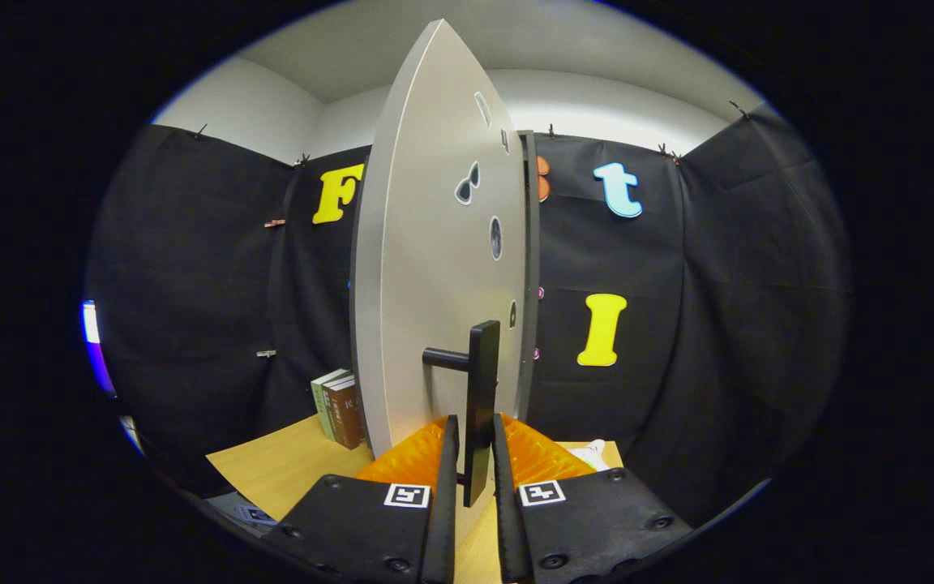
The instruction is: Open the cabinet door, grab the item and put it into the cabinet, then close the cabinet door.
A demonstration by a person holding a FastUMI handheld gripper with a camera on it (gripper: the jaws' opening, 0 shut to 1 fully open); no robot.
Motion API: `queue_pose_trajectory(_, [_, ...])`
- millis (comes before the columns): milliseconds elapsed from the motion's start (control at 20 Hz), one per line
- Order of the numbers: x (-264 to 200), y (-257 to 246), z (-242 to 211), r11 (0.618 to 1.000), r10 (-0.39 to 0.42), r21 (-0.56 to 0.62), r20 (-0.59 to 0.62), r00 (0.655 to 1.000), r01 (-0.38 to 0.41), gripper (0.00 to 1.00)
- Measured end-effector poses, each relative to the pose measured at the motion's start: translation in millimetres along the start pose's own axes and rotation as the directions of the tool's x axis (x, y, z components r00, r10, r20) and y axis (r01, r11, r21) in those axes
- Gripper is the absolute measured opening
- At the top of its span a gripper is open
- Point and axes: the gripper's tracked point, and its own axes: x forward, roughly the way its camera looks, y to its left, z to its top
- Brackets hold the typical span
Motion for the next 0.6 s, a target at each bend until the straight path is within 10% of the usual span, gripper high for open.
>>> queue_pose_trajectory(600, [-44.7, -14.6, 22.2, 0.999, -0.037, -0.013, 0.080, 0.996, 0.038, 0.24])
